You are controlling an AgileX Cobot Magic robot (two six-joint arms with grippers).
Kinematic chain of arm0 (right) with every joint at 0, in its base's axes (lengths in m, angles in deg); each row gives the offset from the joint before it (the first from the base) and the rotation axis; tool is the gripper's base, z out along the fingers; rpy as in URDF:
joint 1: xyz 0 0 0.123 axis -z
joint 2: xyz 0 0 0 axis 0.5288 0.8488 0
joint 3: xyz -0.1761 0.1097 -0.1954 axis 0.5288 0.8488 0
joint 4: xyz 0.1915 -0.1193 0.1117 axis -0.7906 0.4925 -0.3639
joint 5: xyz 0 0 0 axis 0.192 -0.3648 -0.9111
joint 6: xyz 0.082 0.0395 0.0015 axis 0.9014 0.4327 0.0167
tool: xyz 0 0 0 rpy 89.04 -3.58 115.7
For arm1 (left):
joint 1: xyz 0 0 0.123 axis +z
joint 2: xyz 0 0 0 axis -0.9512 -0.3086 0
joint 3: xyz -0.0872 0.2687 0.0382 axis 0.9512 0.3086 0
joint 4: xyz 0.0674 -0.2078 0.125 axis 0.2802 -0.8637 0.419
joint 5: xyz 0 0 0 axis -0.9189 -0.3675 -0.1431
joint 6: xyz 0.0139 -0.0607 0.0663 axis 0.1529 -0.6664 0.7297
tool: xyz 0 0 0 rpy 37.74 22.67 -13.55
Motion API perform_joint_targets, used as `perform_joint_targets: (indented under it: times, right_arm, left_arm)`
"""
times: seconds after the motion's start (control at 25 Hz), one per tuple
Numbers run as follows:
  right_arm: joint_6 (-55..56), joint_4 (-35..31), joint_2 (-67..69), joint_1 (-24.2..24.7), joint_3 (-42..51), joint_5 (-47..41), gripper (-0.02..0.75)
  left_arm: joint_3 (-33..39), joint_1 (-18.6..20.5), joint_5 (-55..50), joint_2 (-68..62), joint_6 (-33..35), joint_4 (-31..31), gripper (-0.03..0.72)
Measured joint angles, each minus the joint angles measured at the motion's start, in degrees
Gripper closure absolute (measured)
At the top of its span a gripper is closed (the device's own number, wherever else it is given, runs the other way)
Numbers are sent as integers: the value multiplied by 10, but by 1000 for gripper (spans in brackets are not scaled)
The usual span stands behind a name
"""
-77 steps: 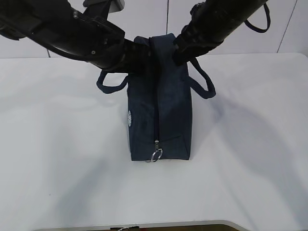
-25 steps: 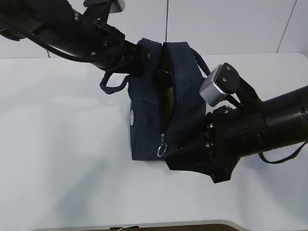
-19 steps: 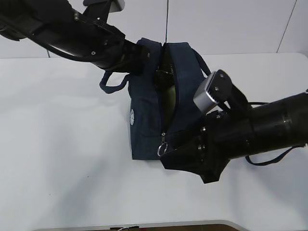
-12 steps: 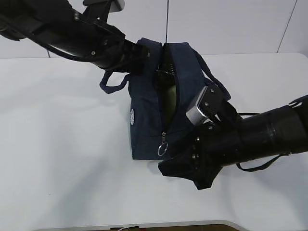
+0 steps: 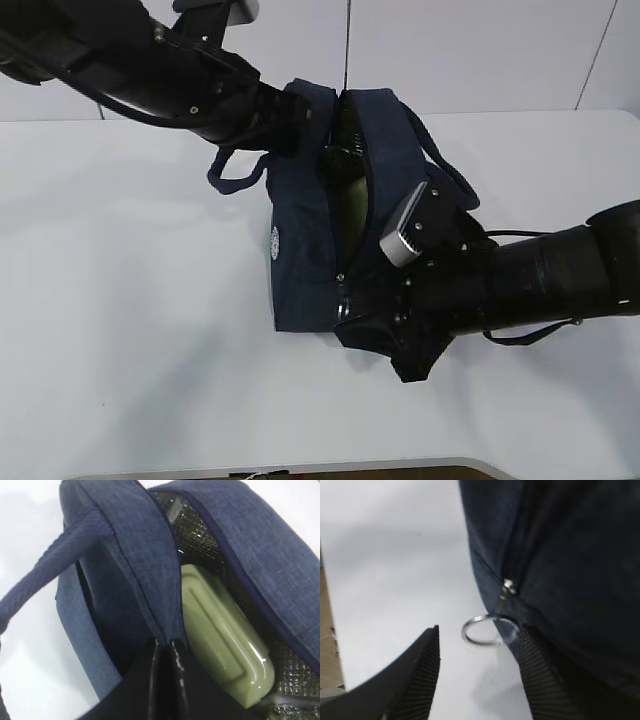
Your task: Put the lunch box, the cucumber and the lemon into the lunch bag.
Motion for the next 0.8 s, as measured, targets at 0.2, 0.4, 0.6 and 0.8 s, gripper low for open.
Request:
perform_joint_targets:
  times: [0.2, 0.4, 0.6, 0.8]
  right_arm:
    - [-2, -2, 16, 0, -7, 21, 319]
    - [-3, -2, 40, 0, -25, 9, 319]
    - [-3, -2, 42, 0, -41, -3, 319]
    - [-3, -2, 55, 0, -42, -31, 319]
  left_arm:
    - [0, 0, 0, 0, 0, 0, 701]
    - [0, 0, 0, 0, 0, 1, 701]
    - [0, 0, 1, 0, 0, 1, 701]
    - [0, 0, 1, 0, 0, 2, 701]
